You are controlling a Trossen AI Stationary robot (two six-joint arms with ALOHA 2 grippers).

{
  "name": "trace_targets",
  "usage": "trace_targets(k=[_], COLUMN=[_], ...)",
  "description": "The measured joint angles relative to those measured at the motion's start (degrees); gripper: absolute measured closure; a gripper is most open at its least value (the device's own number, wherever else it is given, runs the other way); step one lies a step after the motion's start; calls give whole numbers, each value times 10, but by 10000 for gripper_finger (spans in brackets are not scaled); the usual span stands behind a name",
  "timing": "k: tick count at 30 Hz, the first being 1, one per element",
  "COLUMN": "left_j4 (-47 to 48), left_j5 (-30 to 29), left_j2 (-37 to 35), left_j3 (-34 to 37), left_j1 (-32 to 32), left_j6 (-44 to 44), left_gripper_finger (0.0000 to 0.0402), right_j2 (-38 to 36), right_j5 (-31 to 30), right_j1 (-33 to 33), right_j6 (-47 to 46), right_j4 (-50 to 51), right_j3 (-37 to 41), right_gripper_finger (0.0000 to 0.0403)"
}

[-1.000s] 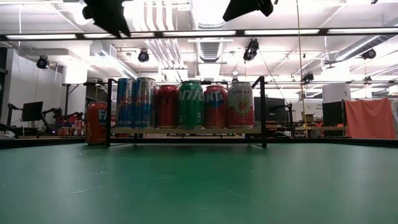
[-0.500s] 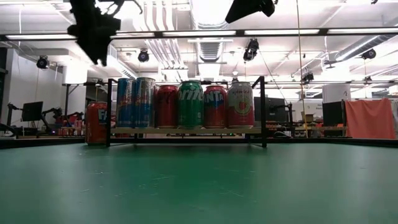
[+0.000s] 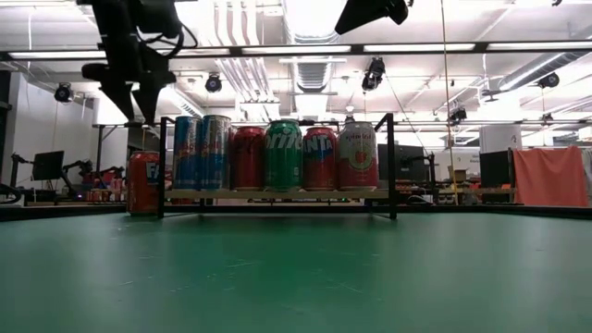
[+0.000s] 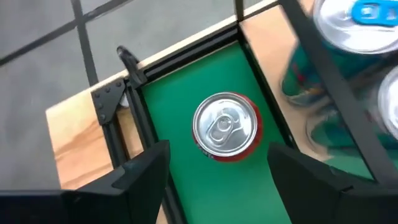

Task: Pick and place cans onto a shelf
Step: Put the orange soda can on the shelf aligned with the other orange soda can

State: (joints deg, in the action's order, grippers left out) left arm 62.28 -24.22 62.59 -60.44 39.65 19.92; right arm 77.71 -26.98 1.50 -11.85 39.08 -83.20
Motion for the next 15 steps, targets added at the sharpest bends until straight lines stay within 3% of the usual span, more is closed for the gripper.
trace_targets(k=[9,15], left_j4=[-42,-57], left_j5=[-22,-18], left_j2=[-1,-4], left_j3=[27,34], left_j1=[0,6], left_j6=[51,13], left_gripper_finger=[126,103], right_j2=[0,0], right_j5=[5,5], right_j1=[0,0], right_j6=[1,3], right_j4=[1,1], right_j3=[0,0], right_gripper_finger=[390,390])
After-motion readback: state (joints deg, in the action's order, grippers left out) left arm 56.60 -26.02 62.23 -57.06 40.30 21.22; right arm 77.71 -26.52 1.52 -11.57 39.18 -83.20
